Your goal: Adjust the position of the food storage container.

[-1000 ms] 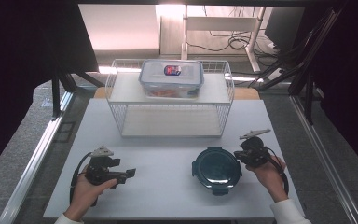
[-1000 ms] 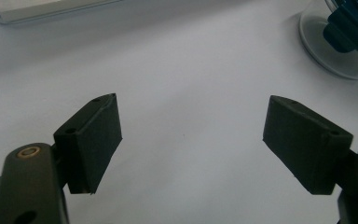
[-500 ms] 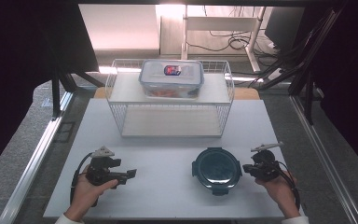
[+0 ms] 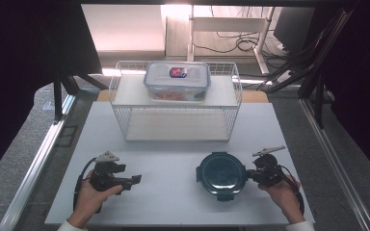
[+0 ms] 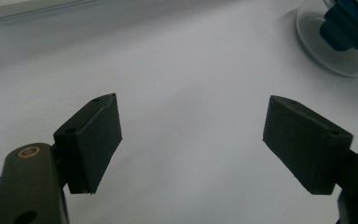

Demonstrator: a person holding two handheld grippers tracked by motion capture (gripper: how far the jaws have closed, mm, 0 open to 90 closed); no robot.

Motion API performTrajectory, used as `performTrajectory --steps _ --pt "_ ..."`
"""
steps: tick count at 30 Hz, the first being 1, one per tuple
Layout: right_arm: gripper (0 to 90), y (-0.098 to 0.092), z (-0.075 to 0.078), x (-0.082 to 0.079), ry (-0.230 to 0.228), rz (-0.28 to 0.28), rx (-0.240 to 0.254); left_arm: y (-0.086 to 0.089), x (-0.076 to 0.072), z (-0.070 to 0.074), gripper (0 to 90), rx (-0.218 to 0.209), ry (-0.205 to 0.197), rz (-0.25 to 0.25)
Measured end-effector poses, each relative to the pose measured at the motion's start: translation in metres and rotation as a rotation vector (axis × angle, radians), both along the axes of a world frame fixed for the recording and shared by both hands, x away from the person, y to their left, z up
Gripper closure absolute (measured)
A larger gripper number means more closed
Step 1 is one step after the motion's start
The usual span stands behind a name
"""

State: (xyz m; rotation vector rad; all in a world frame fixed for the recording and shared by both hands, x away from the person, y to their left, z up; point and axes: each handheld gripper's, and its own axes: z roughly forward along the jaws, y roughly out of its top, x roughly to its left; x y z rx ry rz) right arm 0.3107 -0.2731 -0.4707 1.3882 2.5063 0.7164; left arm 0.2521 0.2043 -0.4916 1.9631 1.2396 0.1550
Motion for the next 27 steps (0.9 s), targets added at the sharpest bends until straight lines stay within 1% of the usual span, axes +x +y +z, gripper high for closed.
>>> performTrajectory --steps 4,6,10,13,15,18,22,27 --pt "89.2 0.021 -0.001 0.000 -0.002 0.049 -0.004 0.001 0.000 0.000 18.5 -0.001 -0.002 0.006" --pt "89.2 0.028 -0.001 0.000 -0.001 0.065 0.002 0.002 0.000 0.000 18.5 -0.003 -0.002 0.008" --pt "89.2 0.051 -0.004 0.001 0.002 0.114 0.009 0.003 0.000 0.000 18.6 -0.003 -0.003 0.012" --pt "89.2 0.067 -0.006 0.000 0.003 0.145 -0.009 0.004 0.000 0.001 18.6 -0.002 -0.002 0.012" --pt "89.2 0.075 -0.007 0.000 0.002 0.157 -0.007 0.005 0.000 0.002 18.6 -0.003 -0.004 0.015" --pt "89.2 0.085 -0.007 -0.003 0.001 0.183 -0.004 0.006 0.000 0.002 18.6 -0.007 -0.006 0.018" --pt "89.2 0.097 -0.007 -0.006 -0.005 0.209 -0.015 0.007 0.001 0.001 18.6 -0.005 -0.006 0.021" --pt "89.2 0.109 -0.008 -0.007 -0.007 0.233 -0.010 0.006 0.001 0.001 18.6 -0.007 -0.004 0.023"
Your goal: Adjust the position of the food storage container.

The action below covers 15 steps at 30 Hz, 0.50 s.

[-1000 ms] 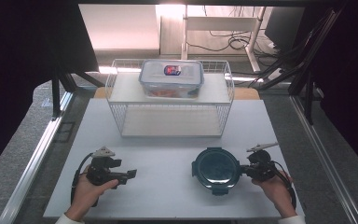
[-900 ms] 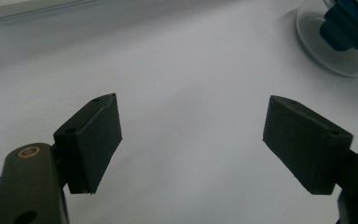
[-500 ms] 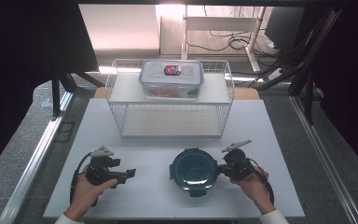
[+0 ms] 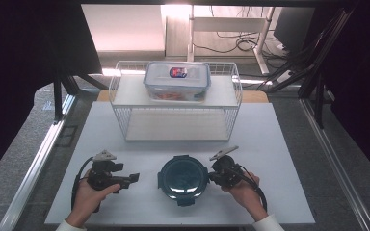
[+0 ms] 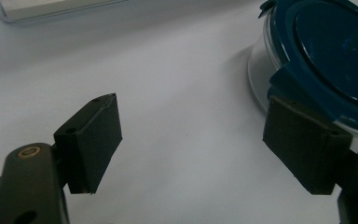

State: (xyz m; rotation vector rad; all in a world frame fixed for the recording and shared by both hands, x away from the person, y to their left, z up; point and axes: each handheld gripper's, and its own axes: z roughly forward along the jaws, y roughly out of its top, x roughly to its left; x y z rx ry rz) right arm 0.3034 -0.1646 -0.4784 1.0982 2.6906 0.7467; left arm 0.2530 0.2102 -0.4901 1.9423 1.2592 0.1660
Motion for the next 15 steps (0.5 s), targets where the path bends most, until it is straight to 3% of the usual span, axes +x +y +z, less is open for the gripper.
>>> performTrajectory --steps 4,8,10,15 --pt "89.1 0.007 -0.002 -0.003 0.005 0.025 0.005 0.001 0.000 0.000 18.6 0.001 -0.002 0.002" --pt "89.1 0.001 -0.002 -0.003 0.005 0.023 0.041 0.001 -0.001 0.001 18.6 -0.002 -0.004 0.009" --pt "89.1 -0.006 0.000 -0.003 -0.015 0.004 0.057 0.002 -0.001 0.002 18.6 -0.004 -0.009 0.014" --pt "88.9 -0.028 0.009 -0.009 -0.051 -0.060 0.150 0.002 -0.003 0.005 18.7 -0.015 -0.028 0.025"
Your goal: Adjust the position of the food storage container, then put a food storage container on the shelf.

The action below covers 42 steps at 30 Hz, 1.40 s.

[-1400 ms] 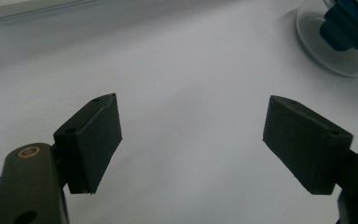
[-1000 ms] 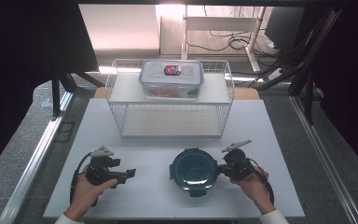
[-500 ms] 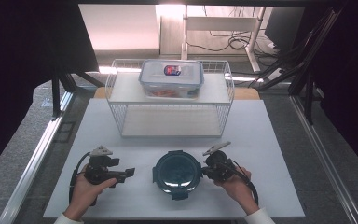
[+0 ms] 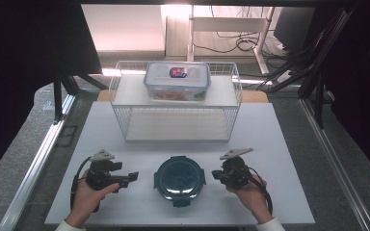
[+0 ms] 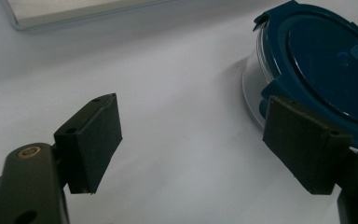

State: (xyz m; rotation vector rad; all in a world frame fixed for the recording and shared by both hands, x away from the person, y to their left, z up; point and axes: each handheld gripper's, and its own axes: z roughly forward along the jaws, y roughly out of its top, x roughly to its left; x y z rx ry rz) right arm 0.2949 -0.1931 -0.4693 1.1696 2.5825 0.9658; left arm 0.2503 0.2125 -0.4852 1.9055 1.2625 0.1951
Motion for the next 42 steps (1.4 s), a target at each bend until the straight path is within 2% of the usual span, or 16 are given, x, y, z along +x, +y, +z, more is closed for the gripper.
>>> performTrajectory --steps 2,3,6,9,13,17,22,30,37,42 --pt "86.6 -0.008 0.006 -0.005 -0.025 -0.008 0.054 0.000 -0.001 0.001 18.7 -0.002 -0.010 0.001" --pt "82.3 -0.011 0.008 -0.008 -0.037 -0.014 0.081 0.000 -0.001 0.002 18.7 -0.004 -0.013 0.002" --pt "58.3 -0.019 0.013 -0.014 -0.071 -0.033 0.155 0.000 -0.004 0.004 18.7 -0.008 -0.022 0.003" --pt "38.3 -0.024 0.015 -0.014 -0.055 -0.072 0.239 0.000 -0.005 0.007 18.5 -0.015 -0.035 0.005" --pt "28.5 -0.028 0.015 -0.014 -0.047 -0.087 0.317 -0.001 -0.007 0.012 17.6 -0.024 -0.044 0.009" --pt "22.9 -0.029 0.015 -0.016 -0.062 -0.093 0.336 0.000 -0.009 0.015 16.9 -0.032 -0.042 0.014" --pt "21.8 -0.026 0.015 -0.017 -0.059 -0.075 0.343 0.000 -0.008 0.015 17.0 -0.039 -0.032 0.021" --pt "20.7 -0.023 0.012 -0.017 -0.021 -0.063 0.355 -0.006 -0.009 0.018 13.7 -0.076 -0.017 0.017" --pt "19.1 -0.016 0.007 -0.016 0.015 -0.051 0.353 -0.014 -0.007 0.017 11.0 -0.124 0.036 0.004" --pt "17.5 -0.011 0.003 -0.013 0.048 -0.048 0.357 -0.025 -0.002 0.014 8.2 -0.171 0.094 -0.012"
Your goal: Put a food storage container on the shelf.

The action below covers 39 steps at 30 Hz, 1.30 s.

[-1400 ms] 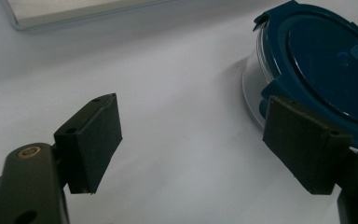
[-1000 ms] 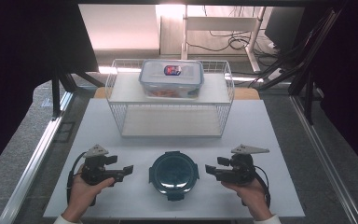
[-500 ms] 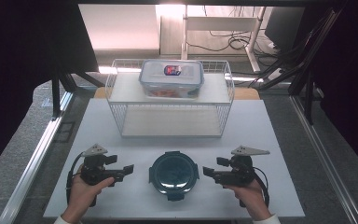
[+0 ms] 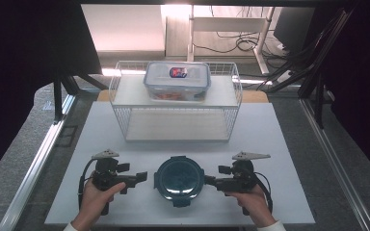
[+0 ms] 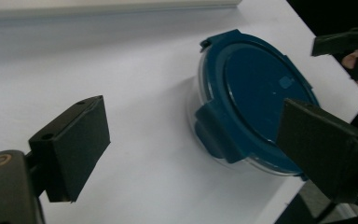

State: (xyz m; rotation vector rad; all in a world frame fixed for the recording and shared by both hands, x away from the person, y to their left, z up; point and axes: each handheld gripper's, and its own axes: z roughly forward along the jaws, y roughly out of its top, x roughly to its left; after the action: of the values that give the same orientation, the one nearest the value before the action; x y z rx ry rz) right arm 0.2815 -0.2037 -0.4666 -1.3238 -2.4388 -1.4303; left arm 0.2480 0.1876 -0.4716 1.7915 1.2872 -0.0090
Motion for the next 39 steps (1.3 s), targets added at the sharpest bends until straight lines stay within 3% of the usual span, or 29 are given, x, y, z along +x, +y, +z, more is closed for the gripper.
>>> performTrajectory --steps 11,27,35,39 --pt "13.6 0.016 -0.009 0.020 0.111 -0.015 0.025 -0.016 0.015 -0.010 5.8 -0.068 0.080 -0.009" --pt "11.3 0.032 -0.034 0.023 0.229 0.020 0.048 -0.034 0.020 -0.038 9.5 -0.155 0.183 -0.073" --pt "15.5 0.035 -0.038 0.022 0.282 0.028 0.093 -0.041 0.020 -0.049 13.1 -0.206 0.263 -0.101" --pt "21.7 0.037 -0.041 0.021 0.311 0.028 0.089 -0.042 0.019 -0.052 18.9 -0.228 0.294 -0.108"
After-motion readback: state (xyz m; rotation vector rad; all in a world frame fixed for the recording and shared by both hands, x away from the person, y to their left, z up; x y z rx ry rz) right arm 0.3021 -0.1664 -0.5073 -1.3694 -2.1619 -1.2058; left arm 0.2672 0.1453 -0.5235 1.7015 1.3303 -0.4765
